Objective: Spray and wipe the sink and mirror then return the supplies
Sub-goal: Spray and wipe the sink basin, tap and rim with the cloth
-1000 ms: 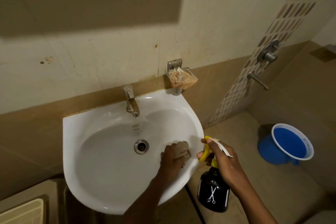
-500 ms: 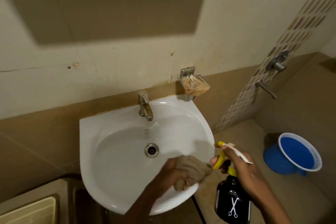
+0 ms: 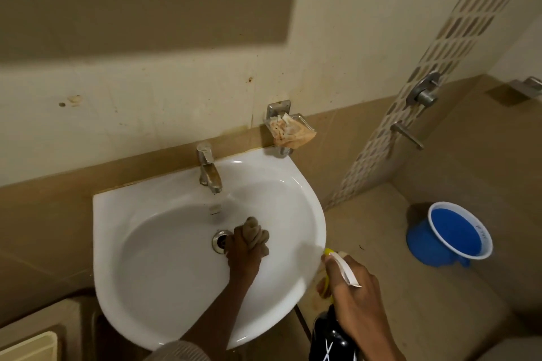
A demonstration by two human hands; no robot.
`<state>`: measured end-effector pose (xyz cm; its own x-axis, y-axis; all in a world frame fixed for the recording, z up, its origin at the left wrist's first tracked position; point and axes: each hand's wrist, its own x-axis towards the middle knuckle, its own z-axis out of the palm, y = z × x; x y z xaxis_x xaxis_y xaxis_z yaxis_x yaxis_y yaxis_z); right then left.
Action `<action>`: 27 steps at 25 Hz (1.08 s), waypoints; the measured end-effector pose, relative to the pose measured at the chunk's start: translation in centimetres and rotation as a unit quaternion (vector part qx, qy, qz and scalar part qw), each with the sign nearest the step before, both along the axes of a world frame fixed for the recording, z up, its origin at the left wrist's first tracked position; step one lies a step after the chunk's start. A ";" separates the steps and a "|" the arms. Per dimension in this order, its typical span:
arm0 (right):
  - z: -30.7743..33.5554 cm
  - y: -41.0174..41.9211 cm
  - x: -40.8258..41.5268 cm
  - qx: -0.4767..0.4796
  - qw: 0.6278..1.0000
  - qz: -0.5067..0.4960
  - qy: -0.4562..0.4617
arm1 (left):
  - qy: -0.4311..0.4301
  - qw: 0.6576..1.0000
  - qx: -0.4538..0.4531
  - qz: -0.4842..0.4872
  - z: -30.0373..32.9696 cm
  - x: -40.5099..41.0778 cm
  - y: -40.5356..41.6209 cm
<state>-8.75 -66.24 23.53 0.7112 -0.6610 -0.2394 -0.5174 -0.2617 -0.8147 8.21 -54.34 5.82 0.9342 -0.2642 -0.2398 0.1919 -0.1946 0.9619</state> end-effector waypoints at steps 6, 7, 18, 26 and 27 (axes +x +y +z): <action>0.7 -3.2 -2.7 0.023 0.999 0.003 -0.039 | 0.033 0.996 0.048 -0.061 -2.4 3.0 -5.0; 0.8 -3.5 -3.1 0.040 0.998 0.001 -0.045 | 0.035 0.995 0.015 -0.089 -0.4 2.4 -5.6; 1.7 -4.6 -2.8 0.027 0.994 0.007 -0.107 | -0.077 0.923 0.101 -0.364 10.0 -5.7 1.4; 2.3 -4.3 -3.0 0.042 0.990 0.043 -0.129 | -0.222 0.815 0.315 -0.434 13.2 -8.8 15.4; 2.3 -4.0 -2.8 0.045 0.989 0.048 -0.133 | -0.235 0.798 0.343 -0.436 14.0 -8.6 17.5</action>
